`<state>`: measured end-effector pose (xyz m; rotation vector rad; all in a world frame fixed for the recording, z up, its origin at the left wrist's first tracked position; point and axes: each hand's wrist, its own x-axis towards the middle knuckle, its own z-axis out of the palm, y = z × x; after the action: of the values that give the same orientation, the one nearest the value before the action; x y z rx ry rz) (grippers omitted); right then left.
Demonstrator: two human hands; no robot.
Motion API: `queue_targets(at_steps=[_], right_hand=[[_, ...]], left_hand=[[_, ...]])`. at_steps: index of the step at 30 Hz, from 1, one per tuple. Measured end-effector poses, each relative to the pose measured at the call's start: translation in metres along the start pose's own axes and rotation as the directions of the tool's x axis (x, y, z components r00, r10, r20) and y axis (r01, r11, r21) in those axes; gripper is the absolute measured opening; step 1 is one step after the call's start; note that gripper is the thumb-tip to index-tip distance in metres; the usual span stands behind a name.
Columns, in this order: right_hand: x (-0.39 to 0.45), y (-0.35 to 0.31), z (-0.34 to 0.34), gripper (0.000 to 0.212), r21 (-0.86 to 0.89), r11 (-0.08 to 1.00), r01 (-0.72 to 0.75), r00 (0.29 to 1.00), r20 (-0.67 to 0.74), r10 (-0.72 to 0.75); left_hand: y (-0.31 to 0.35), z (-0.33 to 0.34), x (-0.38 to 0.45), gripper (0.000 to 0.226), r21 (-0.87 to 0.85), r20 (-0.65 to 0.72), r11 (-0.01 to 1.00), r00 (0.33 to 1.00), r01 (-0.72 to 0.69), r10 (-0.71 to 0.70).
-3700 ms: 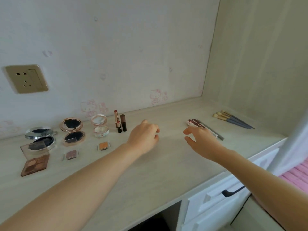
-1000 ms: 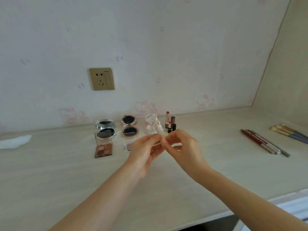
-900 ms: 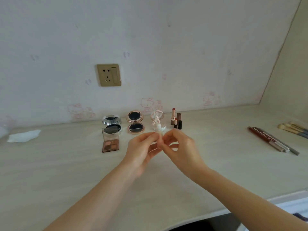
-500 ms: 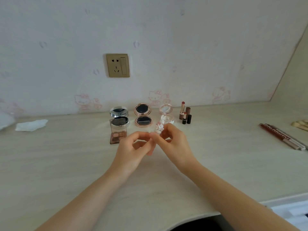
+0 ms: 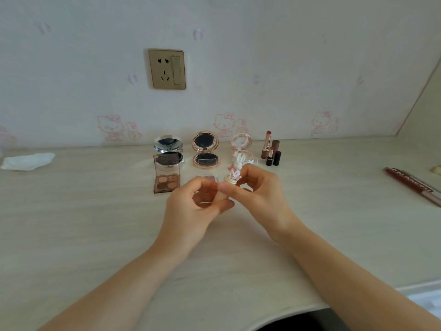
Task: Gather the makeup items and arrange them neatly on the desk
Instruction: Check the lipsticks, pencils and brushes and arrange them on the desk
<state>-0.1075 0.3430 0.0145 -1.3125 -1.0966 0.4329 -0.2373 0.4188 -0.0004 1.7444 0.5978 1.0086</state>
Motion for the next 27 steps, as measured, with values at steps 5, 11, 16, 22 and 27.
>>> queue_targets(at_steps=[5, 11, 16, 22, 27], right_hand=[[-0.0022, -0.0038, -0.0017, 0.006, 0.034, 0.999, 0.001, 0.999, 0.034, -0.003], [-0.0028, -0.0074, -0.0038, 0.019, 0.042, 0.999, -0.032, 0.994, 0.105, 0.027], [-0.0007, -0.006, -0.0037, 0.025, 0.009, 0.997, -0.083, 0.997, -0.006, 0.083], [-0.0003, -0.0056, -0.0053, 0.028, 0.132, 0.985, -0.11, 0.994, 0.019, 0.109], [-0.0012, -0.0071, -0.0045, 0.03, 0.143, 0.986, -0.09, 0.995, 0.053, 0.083]], left_hand=[[0.0045, -0.0023, 0.0003, 0.017, -0.044, 0.017, 0.999, 0.999, 0.03, -0.029], [0.006, -0.0064, 0.0006, 0.016, -0.065, 0.032, 0.997, 0.999, 0.045, -0.043], [0.0065, -0.0044, -0.0016, 0.014, -0.042, 0.012, 0.998, 0.999, 0.037, -0.036], [0.0078, -0.0053, -0.0011, 0.011, -0.041, 0.026, 0.999, 0.999, 0.032, -0.031], [0.0087, -0.0044, -0.0019, 0.007, -0.045, 0.038, 0.998, 0.999, 0.033, -0.031]])
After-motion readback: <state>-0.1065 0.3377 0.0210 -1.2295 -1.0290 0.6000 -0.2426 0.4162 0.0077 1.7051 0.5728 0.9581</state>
